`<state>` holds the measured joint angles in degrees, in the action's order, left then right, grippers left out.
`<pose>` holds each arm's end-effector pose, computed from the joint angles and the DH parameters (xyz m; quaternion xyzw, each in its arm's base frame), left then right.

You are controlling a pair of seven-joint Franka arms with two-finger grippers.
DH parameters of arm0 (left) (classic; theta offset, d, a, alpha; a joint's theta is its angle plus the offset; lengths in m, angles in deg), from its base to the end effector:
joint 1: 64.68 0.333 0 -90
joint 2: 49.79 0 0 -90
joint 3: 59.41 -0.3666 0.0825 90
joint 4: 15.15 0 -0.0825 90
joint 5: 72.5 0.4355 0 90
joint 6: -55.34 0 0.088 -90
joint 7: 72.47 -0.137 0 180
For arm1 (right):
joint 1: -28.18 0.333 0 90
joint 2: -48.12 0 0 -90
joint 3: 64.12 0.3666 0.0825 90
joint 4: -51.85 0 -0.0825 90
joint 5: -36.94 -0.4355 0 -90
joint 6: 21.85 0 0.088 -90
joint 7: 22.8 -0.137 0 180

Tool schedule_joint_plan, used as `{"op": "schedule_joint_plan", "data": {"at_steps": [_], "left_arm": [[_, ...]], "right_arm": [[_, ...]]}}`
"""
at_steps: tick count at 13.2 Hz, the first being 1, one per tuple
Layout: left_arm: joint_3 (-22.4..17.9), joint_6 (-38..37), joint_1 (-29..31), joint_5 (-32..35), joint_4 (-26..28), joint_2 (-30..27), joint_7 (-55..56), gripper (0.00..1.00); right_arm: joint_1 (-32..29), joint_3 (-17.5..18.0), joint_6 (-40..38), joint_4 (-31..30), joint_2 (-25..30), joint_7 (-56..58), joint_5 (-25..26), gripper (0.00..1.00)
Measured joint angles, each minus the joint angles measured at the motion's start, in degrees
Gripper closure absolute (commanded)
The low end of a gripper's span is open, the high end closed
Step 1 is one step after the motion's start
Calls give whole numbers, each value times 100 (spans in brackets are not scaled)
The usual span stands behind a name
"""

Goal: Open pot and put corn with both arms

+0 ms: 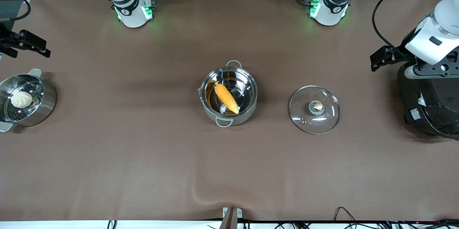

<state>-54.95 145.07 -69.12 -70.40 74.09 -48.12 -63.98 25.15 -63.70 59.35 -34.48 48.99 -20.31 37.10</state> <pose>0.6085 -0.0895 0.6340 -0.9998 0.0037 0.0075 0.0185 0.5815 -0.0269 0.6744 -0.9993 0.0012 0.0372 0.0002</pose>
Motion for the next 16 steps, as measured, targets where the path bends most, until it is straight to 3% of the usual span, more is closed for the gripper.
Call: {"op": "schedule_joint_plan", "data": {"at_steps": [4,16], "left_arm": [[-5,125,101,0,221,-140,0,0],[-27,223,108,0,204,-184,0,0]], "right_arm": [[0,0,0,0,0,0,0,0],[0,2,0,0,0,0,-10,0]]}}
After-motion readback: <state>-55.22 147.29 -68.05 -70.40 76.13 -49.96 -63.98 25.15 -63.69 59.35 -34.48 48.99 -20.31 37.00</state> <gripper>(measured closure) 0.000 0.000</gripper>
